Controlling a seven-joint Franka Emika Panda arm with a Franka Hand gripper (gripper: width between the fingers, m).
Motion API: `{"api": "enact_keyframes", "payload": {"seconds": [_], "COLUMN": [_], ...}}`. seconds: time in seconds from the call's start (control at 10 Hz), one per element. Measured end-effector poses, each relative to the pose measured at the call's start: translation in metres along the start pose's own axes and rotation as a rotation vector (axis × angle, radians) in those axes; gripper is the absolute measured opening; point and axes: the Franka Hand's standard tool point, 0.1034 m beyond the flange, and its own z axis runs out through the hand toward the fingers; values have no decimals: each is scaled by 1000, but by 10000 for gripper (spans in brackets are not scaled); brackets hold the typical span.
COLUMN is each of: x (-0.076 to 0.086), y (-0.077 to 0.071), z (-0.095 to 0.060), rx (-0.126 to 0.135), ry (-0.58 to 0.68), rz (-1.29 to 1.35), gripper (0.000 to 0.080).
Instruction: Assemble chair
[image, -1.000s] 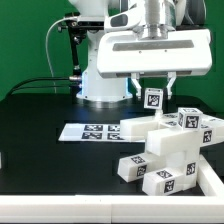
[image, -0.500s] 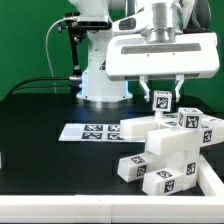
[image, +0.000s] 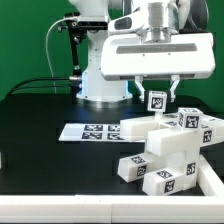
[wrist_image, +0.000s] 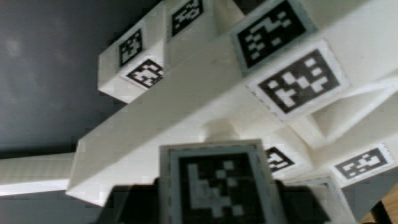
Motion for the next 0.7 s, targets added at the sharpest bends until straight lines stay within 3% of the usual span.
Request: {"api": "enact_keyframes", "payload": {"seconds": [0.7], "x": [-6], "y": [-4], "z": [4], "rx": [2], "ry": [-15], "rz": [-12], "gripper": [285]}}
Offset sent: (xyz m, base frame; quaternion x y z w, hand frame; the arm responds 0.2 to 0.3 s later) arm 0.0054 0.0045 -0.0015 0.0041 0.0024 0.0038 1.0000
